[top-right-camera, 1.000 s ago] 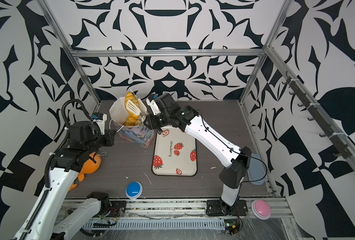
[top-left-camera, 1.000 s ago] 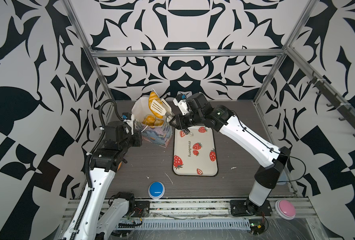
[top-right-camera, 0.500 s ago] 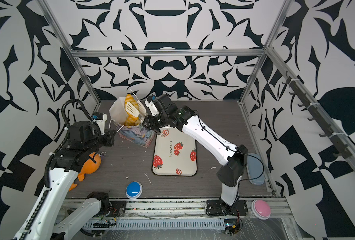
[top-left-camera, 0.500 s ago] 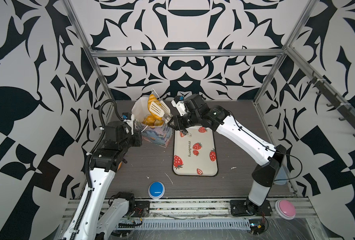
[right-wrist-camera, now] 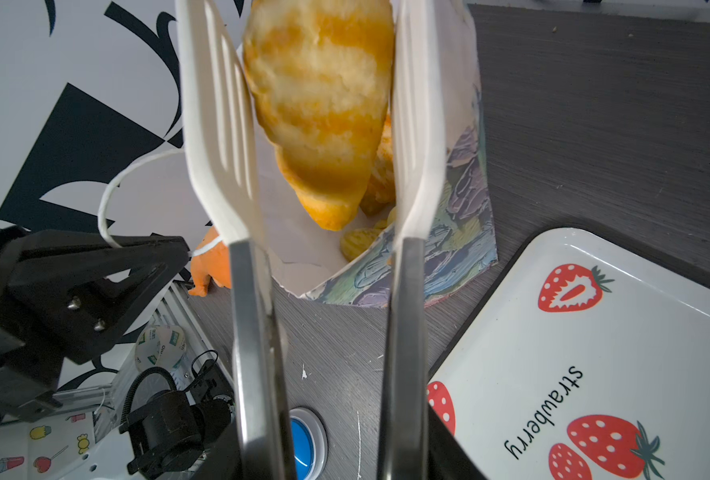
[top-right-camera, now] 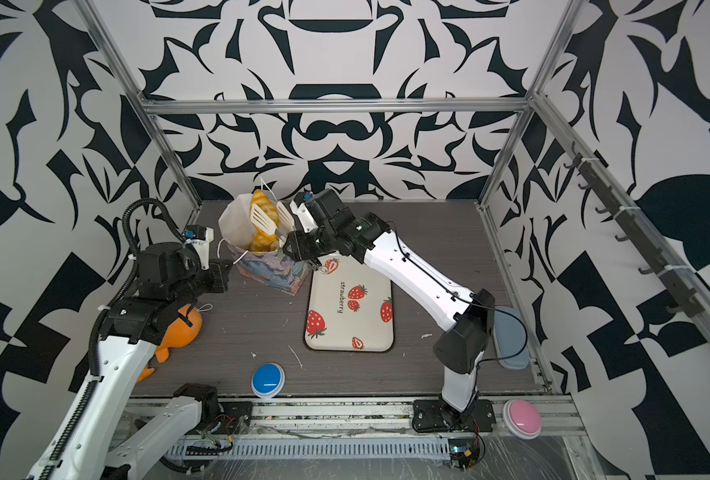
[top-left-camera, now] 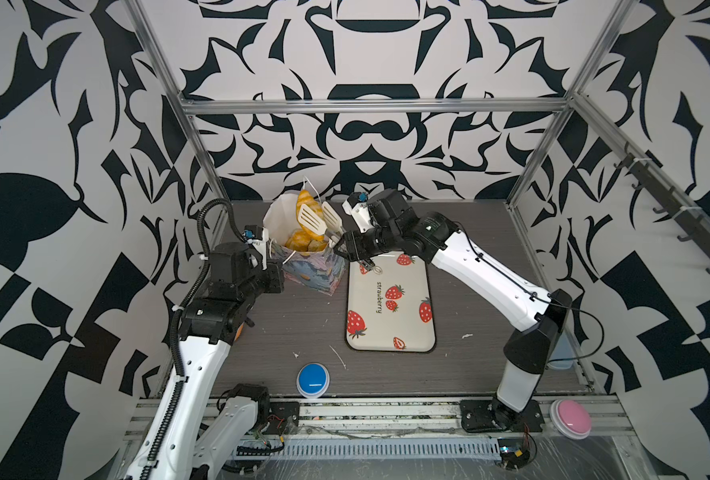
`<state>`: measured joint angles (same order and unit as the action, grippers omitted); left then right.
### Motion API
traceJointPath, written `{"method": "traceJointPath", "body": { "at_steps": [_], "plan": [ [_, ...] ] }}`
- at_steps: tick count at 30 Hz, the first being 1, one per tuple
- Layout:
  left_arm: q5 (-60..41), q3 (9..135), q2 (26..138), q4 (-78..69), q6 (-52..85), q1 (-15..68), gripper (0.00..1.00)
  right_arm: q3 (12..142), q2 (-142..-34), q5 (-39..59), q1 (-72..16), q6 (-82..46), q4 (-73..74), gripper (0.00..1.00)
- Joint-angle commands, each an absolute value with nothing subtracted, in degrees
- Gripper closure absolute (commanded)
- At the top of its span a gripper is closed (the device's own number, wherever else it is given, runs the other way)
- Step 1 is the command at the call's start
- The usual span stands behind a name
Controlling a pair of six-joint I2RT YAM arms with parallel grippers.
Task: Place the fake bread into the paper bag
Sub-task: 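Open the tongs to drop the croissant into the bag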
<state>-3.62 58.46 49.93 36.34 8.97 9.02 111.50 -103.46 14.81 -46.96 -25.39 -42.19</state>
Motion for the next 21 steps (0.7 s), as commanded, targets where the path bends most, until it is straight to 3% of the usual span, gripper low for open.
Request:
{"method": "traceJointPath", "body": {
  "at_steps": [1,11,21],
  "plan": [
    [-3.23,57.32,49.31,37.53,8.91,8.81,0.90,115.44,-102.74,15.63,-47.26,-24.82,-39.32,0.47],
    [-3.08,57.29,49.20,37.45,8.93,8.82,0.90,119.11,-103.74,15.65,-47.28,-24.16,-41.20,0.46],
    [-3.03,57.39,49.53,37.51,8.88,8.82,0.90,114.79,-97.54,12.87,-47.29,-22.24,-41.85,0.48]
  ]
}}
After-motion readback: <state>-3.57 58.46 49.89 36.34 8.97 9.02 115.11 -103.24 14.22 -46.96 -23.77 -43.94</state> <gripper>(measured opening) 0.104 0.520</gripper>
